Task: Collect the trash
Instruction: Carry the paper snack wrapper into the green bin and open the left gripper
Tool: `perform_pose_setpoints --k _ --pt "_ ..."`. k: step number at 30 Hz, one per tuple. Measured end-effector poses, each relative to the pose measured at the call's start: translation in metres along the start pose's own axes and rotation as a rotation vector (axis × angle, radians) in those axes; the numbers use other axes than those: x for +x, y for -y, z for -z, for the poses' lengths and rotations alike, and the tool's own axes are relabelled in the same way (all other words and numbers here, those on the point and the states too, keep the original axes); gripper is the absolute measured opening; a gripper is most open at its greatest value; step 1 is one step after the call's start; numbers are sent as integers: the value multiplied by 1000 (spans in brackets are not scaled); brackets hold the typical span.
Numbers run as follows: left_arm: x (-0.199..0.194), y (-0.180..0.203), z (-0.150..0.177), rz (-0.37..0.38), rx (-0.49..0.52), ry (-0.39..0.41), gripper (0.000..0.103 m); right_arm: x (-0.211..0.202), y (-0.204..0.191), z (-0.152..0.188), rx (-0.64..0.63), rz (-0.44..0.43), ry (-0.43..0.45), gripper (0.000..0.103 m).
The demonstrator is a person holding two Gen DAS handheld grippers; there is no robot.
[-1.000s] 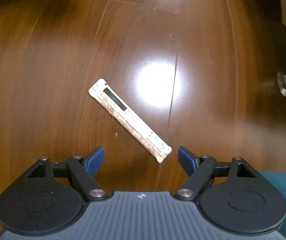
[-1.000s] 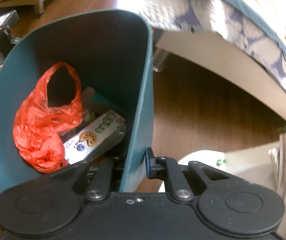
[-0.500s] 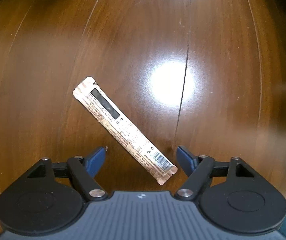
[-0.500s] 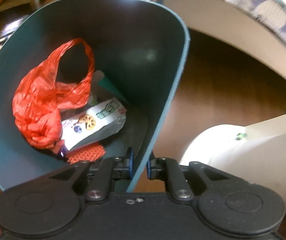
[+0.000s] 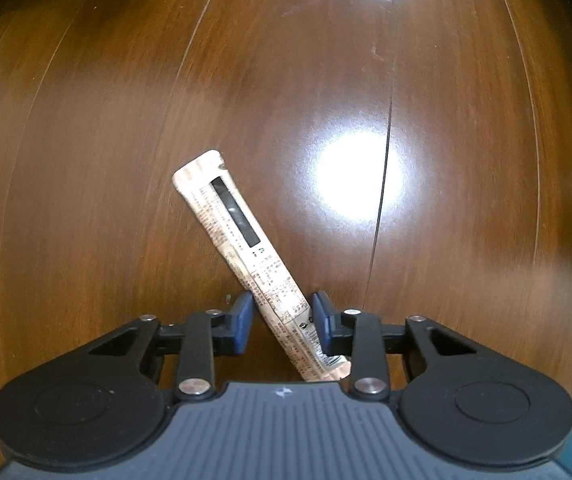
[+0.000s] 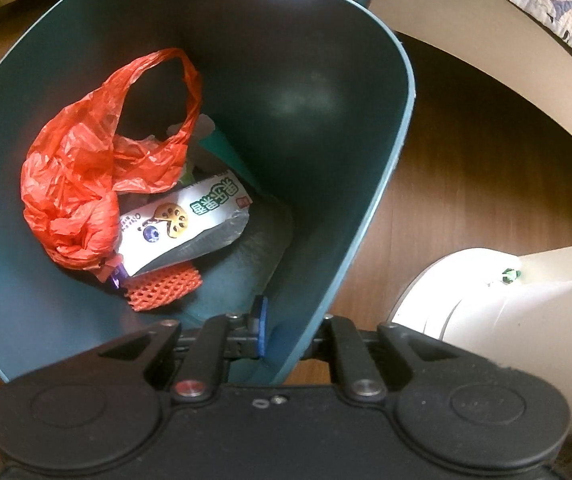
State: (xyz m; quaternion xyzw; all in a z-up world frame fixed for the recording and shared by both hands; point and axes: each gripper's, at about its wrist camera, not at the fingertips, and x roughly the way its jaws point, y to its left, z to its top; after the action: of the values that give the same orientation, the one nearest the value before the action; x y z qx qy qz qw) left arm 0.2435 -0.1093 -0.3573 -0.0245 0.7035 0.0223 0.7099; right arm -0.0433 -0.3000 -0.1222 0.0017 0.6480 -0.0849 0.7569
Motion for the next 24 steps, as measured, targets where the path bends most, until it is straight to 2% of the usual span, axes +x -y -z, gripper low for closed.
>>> perform_pose_setpoints --k 3,10,17,21,24 --pt "-5 0 4 -21 28 8 27 -4 -7 0 -7 10 1 12" --pt "-32 -25 10 -15 55 8 25 -3 -5 0 -12 27 6 11" --pt "-84 -33 25 37 148 65 21 -5 -4 -2 -16 46 24 10" --pt "-116 -31 35 89 195 88 10 -6 -7 -2 -34 68 29 10" --pt "-131 -34 39 124 193 94 8 -9 -7 -3 -38 70 40 10"
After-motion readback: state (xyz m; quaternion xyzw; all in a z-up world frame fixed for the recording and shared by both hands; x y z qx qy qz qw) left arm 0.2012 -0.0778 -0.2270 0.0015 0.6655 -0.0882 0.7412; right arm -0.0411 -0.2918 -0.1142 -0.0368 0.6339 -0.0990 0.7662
